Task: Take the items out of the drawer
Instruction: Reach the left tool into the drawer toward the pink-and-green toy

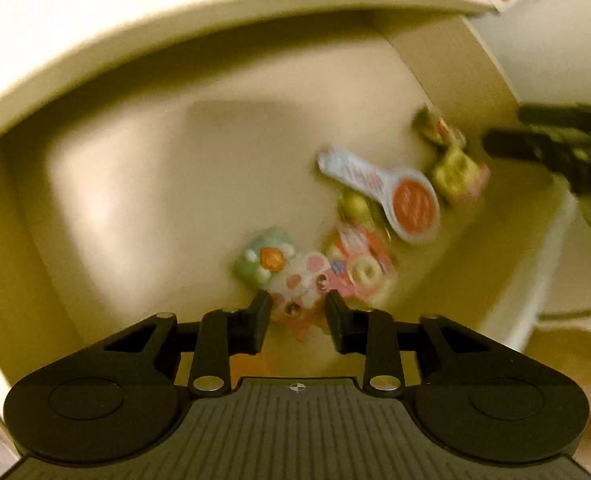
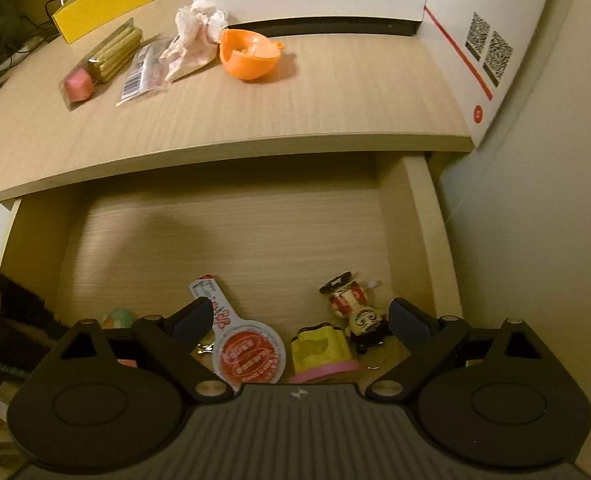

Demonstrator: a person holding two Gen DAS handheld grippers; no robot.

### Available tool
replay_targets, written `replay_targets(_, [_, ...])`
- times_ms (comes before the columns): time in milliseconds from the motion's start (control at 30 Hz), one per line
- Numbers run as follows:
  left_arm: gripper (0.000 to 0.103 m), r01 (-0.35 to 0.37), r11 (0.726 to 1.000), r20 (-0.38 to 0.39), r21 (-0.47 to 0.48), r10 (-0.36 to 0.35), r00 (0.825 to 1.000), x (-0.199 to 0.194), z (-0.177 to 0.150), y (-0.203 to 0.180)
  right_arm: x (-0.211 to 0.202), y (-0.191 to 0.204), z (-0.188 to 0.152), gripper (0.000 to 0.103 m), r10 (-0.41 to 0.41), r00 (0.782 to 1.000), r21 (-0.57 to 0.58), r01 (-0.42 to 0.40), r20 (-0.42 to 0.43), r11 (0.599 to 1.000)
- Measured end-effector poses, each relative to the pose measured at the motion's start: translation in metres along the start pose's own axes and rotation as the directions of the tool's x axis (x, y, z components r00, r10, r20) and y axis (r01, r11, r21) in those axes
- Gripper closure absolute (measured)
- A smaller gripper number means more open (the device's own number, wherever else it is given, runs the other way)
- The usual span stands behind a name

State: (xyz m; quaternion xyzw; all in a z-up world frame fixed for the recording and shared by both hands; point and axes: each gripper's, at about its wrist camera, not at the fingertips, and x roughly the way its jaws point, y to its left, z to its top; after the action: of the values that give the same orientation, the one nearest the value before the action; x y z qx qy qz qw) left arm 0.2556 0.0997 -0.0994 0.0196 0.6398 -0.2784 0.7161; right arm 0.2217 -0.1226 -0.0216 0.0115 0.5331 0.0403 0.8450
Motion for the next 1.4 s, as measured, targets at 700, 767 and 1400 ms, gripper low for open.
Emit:
replay_targets(700, [0.058, 0.018, 0.96, 0.195, -0.278, 0.038, 0.98, 0.021, 0.039, 0.004, 0.008, 0.008, -0.008, 0.008, -0.022, 1.0, -0.103, 0.021, -0.011, 0.994])
replay_targets(767, [0.059, -0.003, 0.972, 0.202, -0.237, 0.053, 0.978, 0.022, 0.038, -0.002, 0.009, 0.01, -0.011, 0.008, -0.031, 0.999, -0.115, 0.029, -0.011, 0.993])
replay_targets(1400, [0.068, 0.017, 0.993, 0.208, -0.118, 0.008, 0.978, -0.003, 0.017, -0.013, 0.006, 0.019, -0.023, 0.008, -0.048, 0.999, -0.203, 0.051, 0.017, 0.978])
